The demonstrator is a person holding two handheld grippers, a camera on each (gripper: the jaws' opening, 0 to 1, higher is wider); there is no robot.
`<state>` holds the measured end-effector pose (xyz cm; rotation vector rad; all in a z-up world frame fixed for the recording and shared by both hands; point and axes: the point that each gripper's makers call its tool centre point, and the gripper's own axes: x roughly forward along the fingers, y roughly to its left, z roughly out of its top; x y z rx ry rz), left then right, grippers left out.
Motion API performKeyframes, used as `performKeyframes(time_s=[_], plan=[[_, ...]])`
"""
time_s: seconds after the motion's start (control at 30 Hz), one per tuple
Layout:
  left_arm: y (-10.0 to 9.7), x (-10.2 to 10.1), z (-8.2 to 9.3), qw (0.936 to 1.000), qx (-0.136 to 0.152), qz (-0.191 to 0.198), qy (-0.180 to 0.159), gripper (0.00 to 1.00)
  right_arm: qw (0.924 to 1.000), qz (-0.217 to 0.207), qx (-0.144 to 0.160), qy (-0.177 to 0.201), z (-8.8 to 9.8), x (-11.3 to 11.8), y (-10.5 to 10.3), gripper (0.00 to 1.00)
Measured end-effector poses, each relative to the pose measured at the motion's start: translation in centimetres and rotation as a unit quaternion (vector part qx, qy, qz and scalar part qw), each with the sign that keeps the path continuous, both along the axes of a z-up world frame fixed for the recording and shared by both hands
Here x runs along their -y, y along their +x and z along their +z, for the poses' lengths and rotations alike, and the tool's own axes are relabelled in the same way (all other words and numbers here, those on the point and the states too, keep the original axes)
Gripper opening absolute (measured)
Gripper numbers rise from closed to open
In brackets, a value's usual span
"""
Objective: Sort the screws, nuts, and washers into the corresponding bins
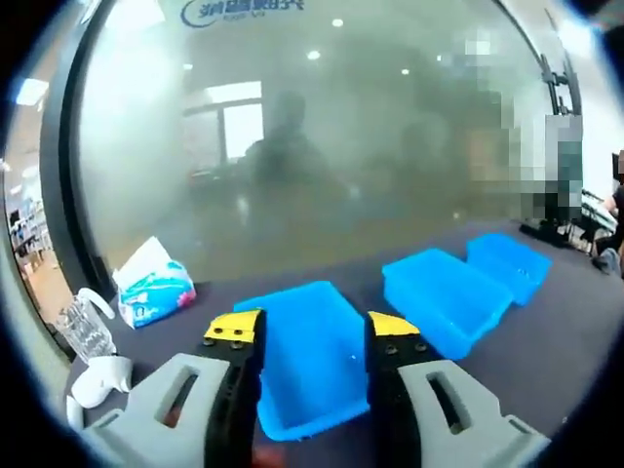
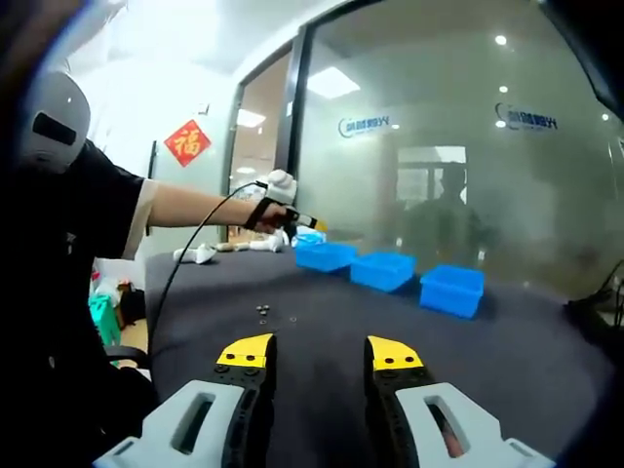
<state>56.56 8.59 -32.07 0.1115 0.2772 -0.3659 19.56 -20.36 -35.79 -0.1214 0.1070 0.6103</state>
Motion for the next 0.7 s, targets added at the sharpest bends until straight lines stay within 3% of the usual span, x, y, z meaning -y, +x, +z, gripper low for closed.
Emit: performKeyframes(time_s=[0.2, 0.33, 0.57, 0.7], plan=[[-2.2, 0.2, -0.1, 0.9997, 0.001, -0.023, -0.005, 0.40, 1.0000, 0.001, 0.002, -0.001, 0.2, 0.0, 0.1, 0.32], [-4.6, 0.7, 0.3, 0.9985, 0.006, -0.048, -0.026, 0.41, 1.0000, -0.001, 0.003, -0.002, 0.3, 0.0, 0.3, 0.32], [-10.8, 1.1, 1.1, 0.9936, 0.018, -0.093, -0.062, 0.43, 0.9999, -0.007, 0.008, 0.000, 0.7, 0.2, 0.4, 0.32], [-14.8, 0.8, 1.1, 0.9914, 0.037, -0.108, -0.065, 0.43, 0.9999, -0.012, 0.012, 0.000, 1.0, 0.3, 0.4, 0.32]])
